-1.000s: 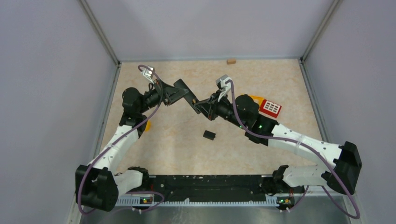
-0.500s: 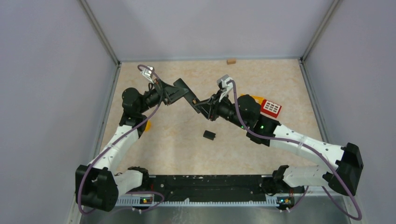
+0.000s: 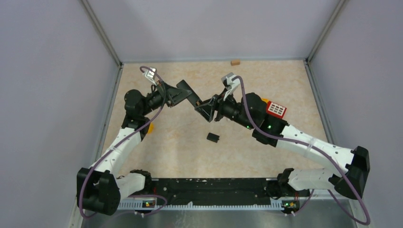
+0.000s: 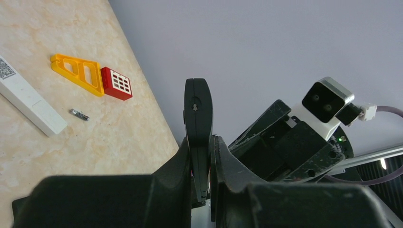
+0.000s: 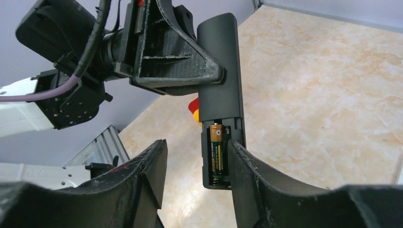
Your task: Load the batteries into the remote control
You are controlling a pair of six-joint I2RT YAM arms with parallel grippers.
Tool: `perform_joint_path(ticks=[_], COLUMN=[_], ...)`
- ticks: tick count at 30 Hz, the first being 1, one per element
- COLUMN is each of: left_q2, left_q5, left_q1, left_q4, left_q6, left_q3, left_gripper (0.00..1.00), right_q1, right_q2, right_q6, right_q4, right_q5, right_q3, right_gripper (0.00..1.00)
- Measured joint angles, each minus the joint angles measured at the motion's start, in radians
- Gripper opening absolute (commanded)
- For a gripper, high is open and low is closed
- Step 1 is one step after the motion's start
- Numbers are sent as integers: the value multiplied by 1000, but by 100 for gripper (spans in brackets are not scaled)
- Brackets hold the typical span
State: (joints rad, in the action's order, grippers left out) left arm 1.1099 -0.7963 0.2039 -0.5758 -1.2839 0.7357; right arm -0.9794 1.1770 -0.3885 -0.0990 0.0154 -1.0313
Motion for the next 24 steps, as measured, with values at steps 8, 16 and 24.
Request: perform_joint_path(ticks=[8, 16, 24], left_q2=[0, -2, -15], left_q5=[2, 13, 33], left_q1=[0, 0, 0], left_q4=[-1, -42, -140], left_q6=[24, 30, 19], left_q3=[-7, -34, -63], left_gripper=[0, 0, 0], right_q1=[0, 29, 58], right_q2=[-19, -19, -23], right_q6=[-109, -487, -747], right_q4=[102, 191, 100], right_q5=[82, 137, 87], right_q3=[-80, -91, 34], right_gripper=[90, 95, 97])
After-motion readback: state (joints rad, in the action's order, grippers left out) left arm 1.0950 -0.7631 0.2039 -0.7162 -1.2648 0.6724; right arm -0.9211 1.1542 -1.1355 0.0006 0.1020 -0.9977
